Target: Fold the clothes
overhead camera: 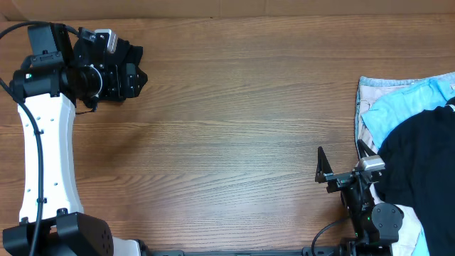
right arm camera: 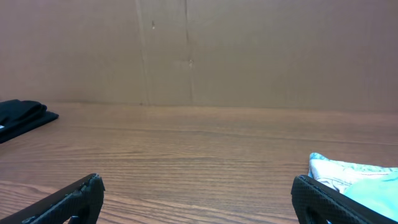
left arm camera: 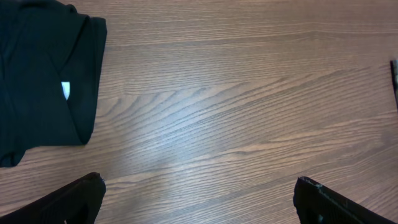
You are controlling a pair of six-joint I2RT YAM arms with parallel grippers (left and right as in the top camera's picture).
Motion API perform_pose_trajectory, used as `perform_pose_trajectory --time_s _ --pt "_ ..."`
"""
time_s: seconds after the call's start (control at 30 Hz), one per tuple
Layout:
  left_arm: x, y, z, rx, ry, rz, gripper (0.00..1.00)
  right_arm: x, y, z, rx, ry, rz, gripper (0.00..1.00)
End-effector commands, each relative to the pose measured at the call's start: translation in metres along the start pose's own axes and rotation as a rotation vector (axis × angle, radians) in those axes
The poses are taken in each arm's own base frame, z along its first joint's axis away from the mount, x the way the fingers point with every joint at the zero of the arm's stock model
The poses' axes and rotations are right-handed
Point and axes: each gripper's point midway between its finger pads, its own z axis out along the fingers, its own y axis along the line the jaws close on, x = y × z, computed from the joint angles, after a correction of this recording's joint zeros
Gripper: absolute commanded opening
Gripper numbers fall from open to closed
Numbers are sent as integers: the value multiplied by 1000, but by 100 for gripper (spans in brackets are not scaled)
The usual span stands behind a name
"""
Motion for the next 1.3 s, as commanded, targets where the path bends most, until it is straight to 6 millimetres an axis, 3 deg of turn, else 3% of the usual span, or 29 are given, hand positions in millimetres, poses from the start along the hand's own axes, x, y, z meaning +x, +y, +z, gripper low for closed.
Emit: perform_pose_trajectory --time_s 0.0,0.53,0.67,0.77,1.0,1.13,1.27 --pt "-2 2 2 -4 1 19 100 1 -1 0 4 -8 -5 100" --pt "-3 3 2 -12 0 20 100 1 -1 0 4 -8 -5 100" --pt "4 0 7 -77 31 64 100 1 -1 0 4 -8 -5 100" --pt "17 2 4 -262 81 140 100 1 -1 0 4 -8 -5 100" --pt "48 -51 -13 -412 80 382 100 1 -1 0 5 -8 -5 100" --pt "40 -56 -34 -468 -61 406 100 1 -1 0 4 -8 -5 100" --pt "25 -69 -56 -388 -280 386 100 1 -1 0 4 -8 -5 100"
